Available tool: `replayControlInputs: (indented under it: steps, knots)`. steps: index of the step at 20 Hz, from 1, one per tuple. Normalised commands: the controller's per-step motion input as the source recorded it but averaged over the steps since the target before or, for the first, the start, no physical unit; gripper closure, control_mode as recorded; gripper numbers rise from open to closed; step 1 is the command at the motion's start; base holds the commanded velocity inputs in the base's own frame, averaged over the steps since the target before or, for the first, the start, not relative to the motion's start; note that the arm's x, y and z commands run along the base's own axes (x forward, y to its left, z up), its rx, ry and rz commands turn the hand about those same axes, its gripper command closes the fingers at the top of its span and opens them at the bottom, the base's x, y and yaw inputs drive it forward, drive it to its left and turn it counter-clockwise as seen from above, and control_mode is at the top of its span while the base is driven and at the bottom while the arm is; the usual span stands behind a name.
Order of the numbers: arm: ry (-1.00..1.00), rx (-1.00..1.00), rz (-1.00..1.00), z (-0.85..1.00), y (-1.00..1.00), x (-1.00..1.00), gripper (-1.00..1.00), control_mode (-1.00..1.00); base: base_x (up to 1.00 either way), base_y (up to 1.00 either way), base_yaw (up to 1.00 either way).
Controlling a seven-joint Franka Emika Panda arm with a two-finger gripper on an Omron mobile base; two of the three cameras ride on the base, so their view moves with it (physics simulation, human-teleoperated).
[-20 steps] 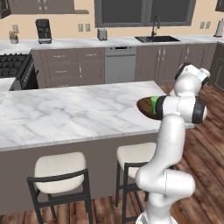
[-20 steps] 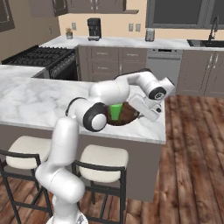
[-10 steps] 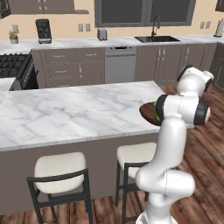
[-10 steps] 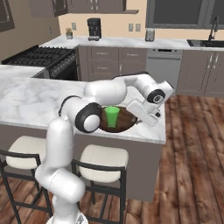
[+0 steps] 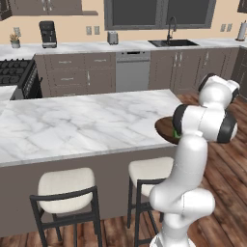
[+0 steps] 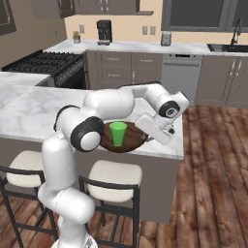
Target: Place the cup inside the bowl on the dining table and move the bowl to any counter.
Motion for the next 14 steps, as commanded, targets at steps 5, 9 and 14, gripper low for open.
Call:
replayControlInputs:
  steps: [5, 9, 14]
  knots:
    - [0.00, 0.00, 0.02, 0.08, 0.12, -0.50, 1.00, -1.00, 0.00, 0.00, 0.00]
    - [0.00, 0.00, 0.02, 0.00, 0.13, -0.39, 1.00, -1.00, 0.00, 0.00, 0.00]
    - [0.00, 0.00, 0.00, 0.00, 0.08, -0.15, 1.00, -1.00, 0.00, 0.00, 0.00]
